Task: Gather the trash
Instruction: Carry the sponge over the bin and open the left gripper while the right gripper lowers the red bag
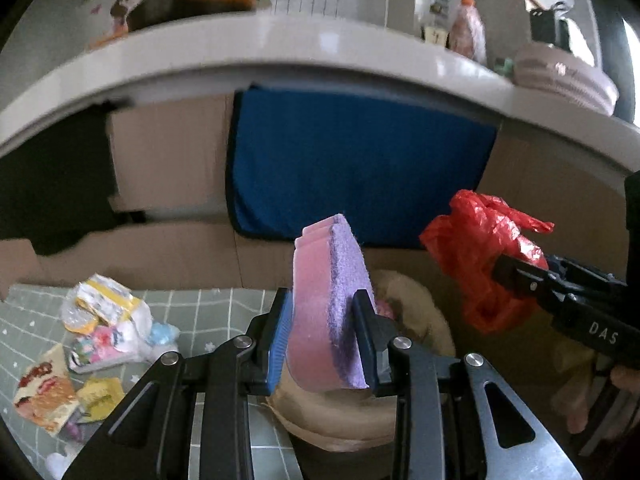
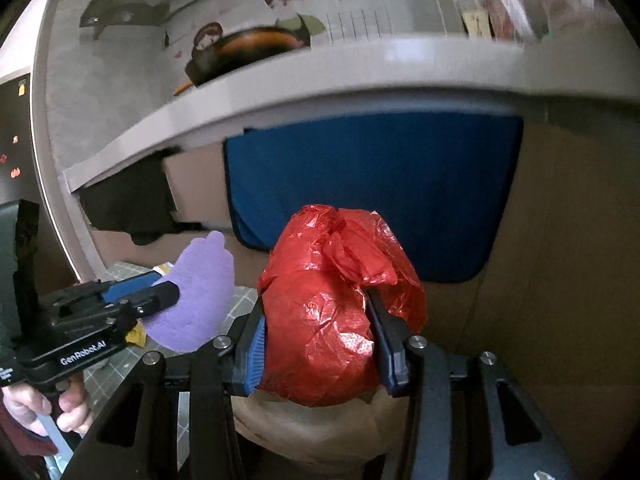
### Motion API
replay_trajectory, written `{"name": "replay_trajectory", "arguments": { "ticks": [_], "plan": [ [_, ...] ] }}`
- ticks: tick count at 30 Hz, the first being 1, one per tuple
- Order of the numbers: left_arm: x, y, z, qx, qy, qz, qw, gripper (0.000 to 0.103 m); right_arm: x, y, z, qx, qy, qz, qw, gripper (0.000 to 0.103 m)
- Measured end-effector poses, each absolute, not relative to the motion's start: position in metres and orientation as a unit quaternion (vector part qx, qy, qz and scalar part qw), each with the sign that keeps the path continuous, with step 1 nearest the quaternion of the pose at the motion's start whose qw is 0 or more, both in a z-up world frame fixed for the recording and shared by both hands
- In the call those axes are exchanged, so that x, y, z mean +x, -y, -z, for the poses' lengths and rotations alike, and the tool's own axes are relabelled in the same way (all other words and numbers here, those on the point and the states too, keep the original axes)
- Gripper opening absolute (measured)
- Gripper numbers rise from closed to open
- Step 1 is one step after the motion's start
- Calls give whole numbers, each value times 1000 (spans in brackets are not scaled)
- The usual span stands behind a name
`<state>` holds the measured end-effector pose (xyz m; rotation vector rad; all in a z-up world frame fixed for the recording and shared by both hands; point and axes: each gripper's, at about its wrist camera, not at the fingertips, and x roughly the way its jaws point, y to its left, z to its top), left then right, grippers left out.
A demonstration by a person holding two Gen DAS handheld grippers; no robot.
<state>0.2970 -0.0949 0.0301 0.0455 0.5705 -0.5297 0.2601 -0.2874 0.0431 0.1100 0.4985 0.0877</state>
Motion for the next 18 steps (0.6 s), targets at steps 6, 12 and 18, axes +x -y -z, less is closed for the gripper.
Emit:
{"name": "replay_trajectory", "arguments": {
  "ticks": [6,12,18],
  "plan": [
    [324,103,-7,15,-317,258,912,32,290,294,-11,72,-283,-49,955,42],
    [346,106,11,3,-345,266,900,32,309,298,8,82,-304,-53,948,42],
    [377,106,36,-56,-398,337,851,55,331,309,23,113,-321,-55,939,56]
  ]
}}
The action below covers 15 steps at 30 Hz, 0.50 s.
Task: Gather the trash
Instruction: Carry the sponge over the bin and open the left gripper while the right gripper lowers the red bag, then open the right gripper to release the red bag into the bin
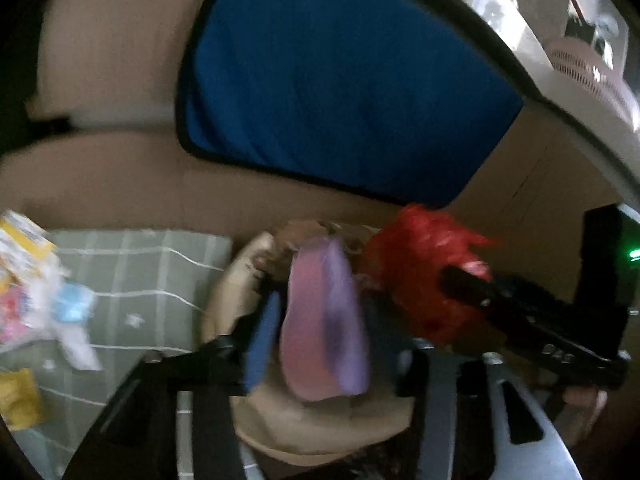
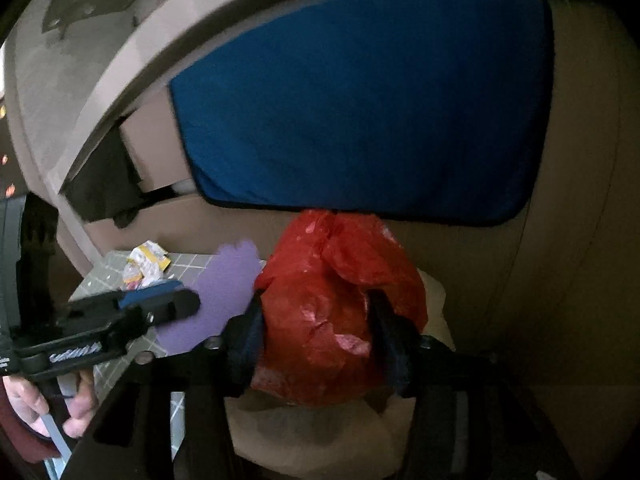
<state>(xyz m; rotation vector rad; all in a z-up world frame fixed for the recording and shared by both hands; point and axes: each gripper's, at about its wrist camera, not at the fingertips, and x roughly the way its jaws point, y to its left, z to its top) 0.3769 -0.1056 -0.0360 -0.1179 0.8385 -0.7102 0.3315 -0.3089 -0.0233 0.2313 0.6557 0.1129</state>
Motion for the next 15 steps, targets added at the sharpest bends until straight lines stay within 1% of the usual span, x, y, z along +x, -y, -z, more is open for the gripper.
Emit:
{"name": "replay_trajectory", "arguments": {
  "ticks": [1,4,8,11,13,15],
  "plan": [
    [381,103,39,-66,-402,336,849,58,335,312,27,121,-328,-52,935,59],
    [389,95,46,-64,-409,313,854,58,339,317,36,136,-338,-56,930,59],
    [388,75,48,-72,-400,283,869,58,341,313,45,120,-350,-35,928,59],
    [380,54,44,-77,-383,265,881,58,343,314,51,134,-366,-29,920,57],
    [374,37,38,-78,-376,260,886,58,343,312,54,141,-377,-32,915,52],
    [363,19,29,-67,-366,249,894,58,339,308,53,142,-380,-35,913,52]
  ]
}}
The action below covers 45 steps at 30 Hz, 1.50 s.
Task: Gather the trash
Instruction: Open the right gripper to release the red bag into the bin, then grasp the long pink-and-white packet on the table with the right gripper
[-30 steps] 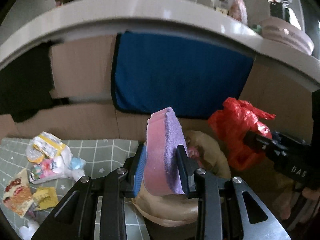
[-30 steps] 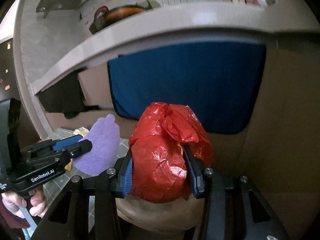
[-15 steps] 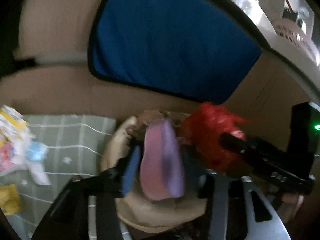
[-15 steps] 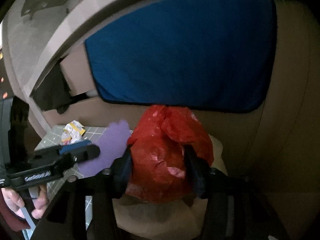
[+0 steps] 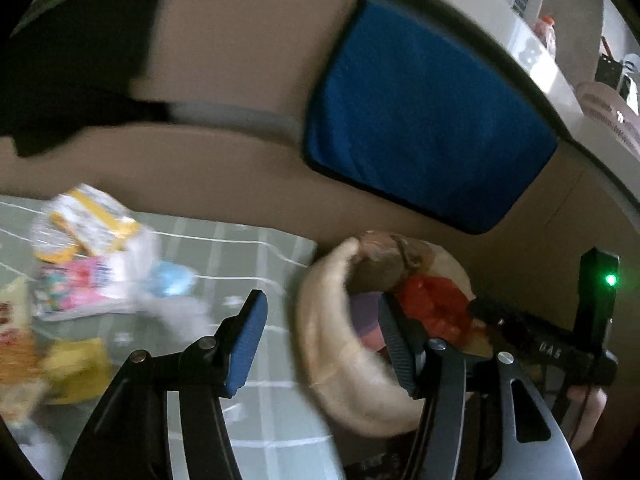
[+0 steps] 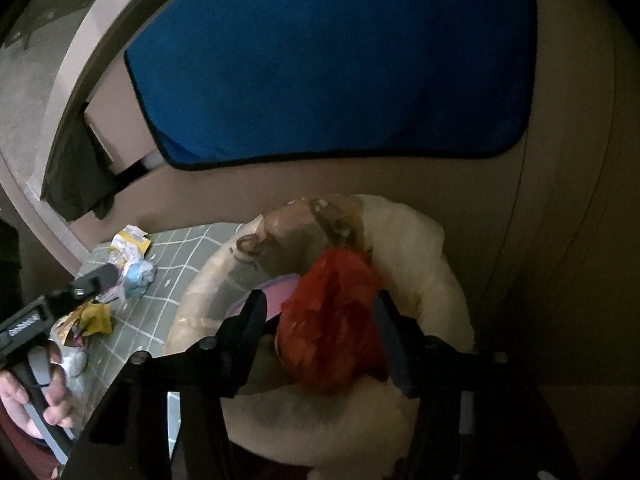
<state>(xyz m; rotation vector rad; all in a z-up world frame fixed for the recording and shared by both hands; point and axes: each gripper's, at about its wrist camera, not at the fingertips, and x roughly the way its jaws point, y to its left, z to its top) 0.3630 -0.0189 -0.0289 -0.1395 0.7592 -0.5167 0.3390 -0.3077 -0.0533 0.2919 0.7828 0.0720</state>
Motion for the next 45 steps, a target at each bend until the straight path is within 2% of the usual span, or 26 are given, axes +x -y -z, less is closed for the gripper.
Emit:
{"name": "replay_trajectory", "arguments": {
  "ticks": [6,11,16,24,30,37,41,45],
  "plan": [
    [335,-66,12,-45,-347,189,917,58,321,274,24,120,-338,-49,932,52],
    [338,-154,23,-122,-389,159,899,58,313,223,5,99,-310,-90,941,52],
    [331,-214,38,-181,-388,124,895,58,313,150,7,32,-316,-138,938,51],
    [324,-229,47,-180,-342,83,919,58,341,71,31,-15,-345,-204,916,50],
    [324,-236,51,-166,-344,42,923,58,384,38,41,-6,-363,-253,897,50],
    [329,-247,72,-222,-375,46,899,58,460,-13,57,-51,-384,-275,880,50],
    [328,-248,74,-204,-376,45,903,58,507,-26,79,-15,-429,-266,863,48],
    [325,-256,77,-204,-377,52,902,58,520,-29,103,-16,-464,-252,849,45]
  ]
}}
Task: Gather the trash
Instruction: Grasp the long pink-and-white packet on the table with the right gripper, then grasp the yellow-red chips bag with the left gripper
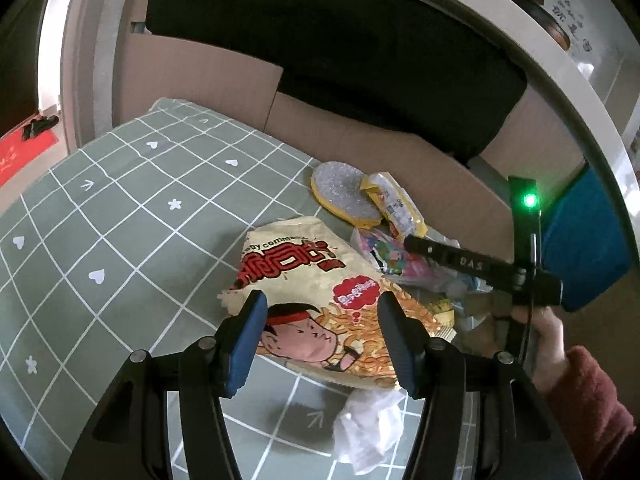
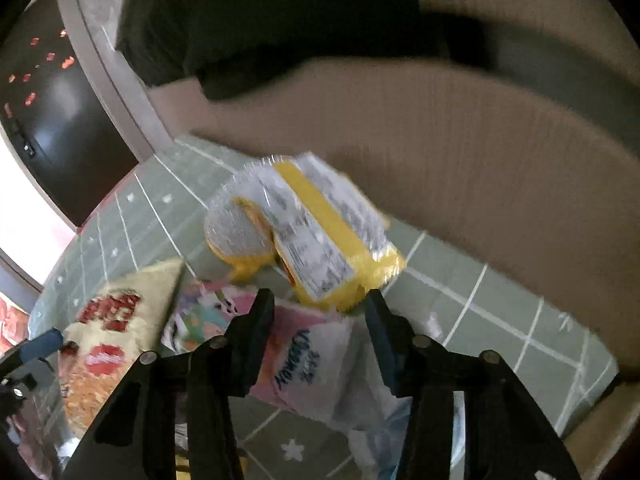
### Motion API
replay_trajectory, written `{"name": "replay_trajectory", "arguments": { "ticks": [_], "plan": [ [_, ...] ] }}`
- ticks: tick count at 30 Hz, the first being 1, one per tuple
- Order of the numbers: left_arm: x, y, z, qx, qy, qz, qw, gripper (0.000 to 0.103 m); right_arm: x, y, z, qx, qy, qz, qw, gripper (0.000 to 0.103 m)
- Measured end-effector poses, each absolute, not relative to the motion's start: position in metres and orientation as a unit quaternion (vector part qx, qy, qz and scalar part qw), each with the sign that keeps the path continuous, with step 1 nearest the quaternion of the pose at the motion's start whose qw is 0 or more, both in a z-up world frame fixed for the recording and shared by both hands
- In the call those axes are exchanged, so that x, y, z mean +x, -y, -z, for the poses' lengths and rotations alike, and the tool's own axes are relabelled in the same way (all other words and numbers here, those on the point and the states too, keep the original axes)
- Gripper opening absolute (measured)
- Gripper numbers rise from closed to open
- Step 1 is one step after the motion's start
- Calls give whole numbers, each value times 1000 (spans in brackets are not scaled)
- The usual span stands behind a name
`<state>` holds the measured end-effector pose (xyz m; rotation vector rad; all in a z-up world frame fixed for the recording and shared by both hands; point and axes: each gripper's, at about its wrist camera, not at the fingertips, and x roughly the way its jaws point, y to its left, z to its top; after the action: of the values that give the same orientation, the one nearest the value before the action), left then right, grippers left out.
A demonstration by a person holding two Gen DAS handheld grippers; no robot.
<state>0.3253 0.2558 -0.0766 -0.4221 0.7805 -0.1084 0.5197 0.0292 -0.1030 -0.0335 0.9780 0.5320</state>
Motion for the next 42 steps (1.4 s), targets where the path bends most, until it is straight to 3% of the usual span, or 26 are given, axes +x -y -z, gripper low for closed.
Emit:
{"name": "replay_trajectory", "arguments": {
  "ticks": [5,10,18,24,25,30,32,33,34,42],
  "plan": [
    [323,-270,75,-207,-365,37,907,58,489,-14,107,29,-481,-285,829,45],
    [320,-287,72,-242,-350,40,904,58,452,-12,103,8,-502,-311,807,45],
    [321,-301,73,-262,-350,33,899,58,438,-23,61,-71,-408,-334,847,48],
    [324,-312,82,-287,-366,38,884,58,451,-61,96,-145,-454,-360,802,50],
    [325,-313,84,-293,-369,43,881,58,451,-65,102,-160,-455,-357,800,55],
    [337,-312,98,-322,-397,62,858,58,453,-68,110,-147,-468,-373,787,59],
    [338,-312,102,-324,-398,52,857,58,450,-73,108,-178,-468,-356,789,48],
    [339,-311,103,-322,-399,48,857,58,447,-73,106,-185,-463,-345,795,24],
    [339,-310,104,-319,-402,43,857,58,446,-71,104,-187,-457,-332,804,19],
    [349,-304,119,-334,-423,32,842,58,431,-9,71,-81,-426,-259,863,17]
  ]
}}
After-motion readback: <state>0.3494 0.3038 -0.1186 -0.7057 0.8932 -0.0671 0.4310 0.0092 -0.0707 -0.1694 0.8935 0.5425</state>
